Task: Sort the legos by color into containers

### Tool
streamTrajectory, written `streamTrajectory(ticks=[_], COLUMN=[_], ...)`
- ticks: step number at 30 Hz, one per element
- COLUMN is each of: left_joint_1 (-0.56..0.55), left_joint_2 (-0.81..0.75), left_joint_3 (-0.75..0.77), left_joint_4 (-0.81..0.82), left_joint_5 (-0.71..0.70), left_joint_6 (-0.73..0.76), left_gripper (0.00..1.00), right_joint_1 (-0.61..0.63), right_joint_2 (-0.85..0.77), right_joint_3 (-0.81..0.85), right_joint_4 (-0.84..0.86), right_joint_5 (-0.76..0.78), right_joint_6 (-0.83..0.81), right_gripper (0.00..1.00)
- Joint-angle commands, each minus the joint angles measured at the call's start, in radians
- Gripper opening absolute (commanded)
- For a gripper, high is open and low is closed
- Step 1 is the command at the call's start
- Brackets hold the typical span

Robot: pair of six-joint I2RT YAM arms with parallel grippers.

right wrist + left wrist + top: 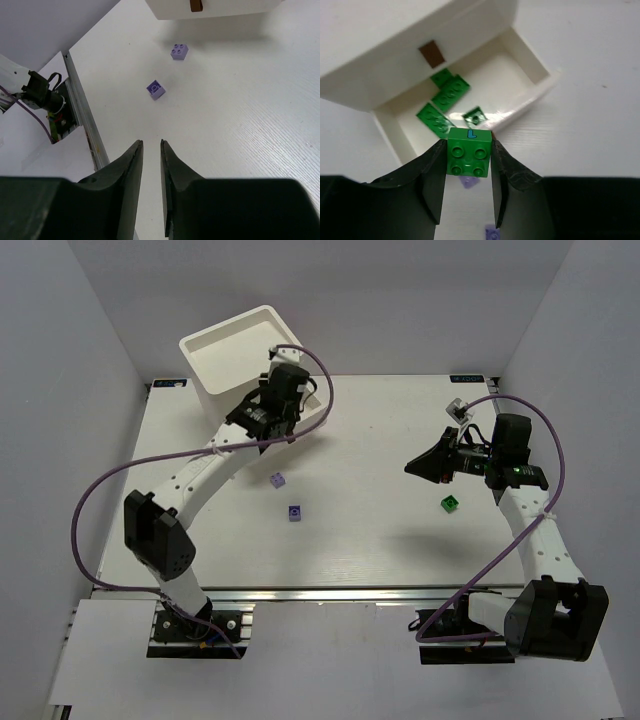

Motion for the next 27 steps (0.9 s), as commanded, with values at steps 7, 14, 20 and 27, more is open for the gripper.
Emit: streamTrajectory(ticks=[7,14,20,27], left_joint_1=[0.172,0.236,0.246,0.246], left_joint_2=[0.256,0.302,0.212,-0.145], left_joint_3=[0.295,0.320,0.227,-0.167], left_joint_4=[-0.118,-0.132,-0.094,0.142], left_joint_5=[-0.038,0.014,0.103,0.525], left_joint_6=[0.086,0.051,0.023,-0.007], left_gripper=[0.09,0.58,0.61,0.14], right_joint_1=[0.004,0.005,0.005,0.018], right_joint_2=[-0.023,-0.025,-0.014,-0.005], right_joint_3=[-0.002,0.001,0.004,0.037], right_joint_4=[0.011,-0.012,-0.035,-0.132], right_joint_5=[0.008,0.008,-0.001,0.253], right_joint_6=[-0.012,-0.058,-0.110,-0.326], right_gripper=[0.28,0.54,0.64,0.71])
